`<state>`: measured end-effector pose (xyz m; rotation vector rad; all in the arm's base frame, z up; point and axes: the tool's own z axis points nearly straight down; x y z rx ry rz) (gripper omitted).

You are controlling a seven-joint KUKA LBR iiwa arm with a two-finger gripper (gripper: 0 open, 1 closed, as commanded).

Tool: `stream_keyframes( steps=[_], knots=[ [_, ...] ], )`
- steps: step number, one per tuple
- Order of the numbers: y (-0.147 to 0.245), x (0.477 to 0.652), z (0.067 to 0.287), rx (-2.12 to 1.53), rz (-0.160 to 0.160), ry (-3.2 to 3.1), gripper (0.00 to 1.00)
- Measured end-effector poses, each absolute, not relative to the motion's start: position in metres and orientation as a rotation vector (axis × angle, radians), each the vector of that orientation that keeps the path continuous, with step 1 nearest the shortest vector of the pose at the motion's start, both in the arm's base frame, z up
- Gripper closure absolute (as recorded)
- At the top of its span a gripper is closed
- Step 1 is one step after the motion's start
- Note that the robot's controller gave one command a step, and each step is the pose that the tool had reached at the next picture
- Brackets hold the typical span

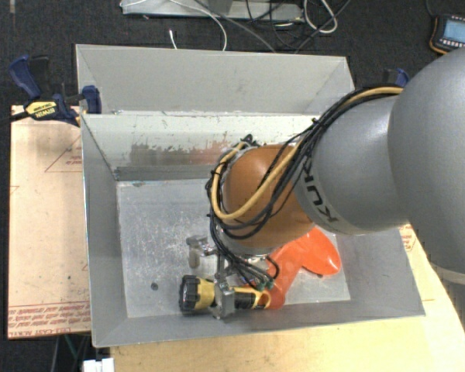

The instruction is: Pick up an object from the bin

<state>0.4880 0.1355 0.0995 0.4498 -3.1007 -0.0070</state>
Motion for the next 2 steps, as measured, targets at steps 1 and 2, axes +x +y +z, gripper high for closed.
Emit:
stream_keyframes(
  steps=[1,2],
  knots=[
    [0.137,0.486,0.072,0.715,-0.013,-3.097,0.0],
    [0.147,0.481,0.071,0.614,-0.012,-3.081,1.0]
  ],
)
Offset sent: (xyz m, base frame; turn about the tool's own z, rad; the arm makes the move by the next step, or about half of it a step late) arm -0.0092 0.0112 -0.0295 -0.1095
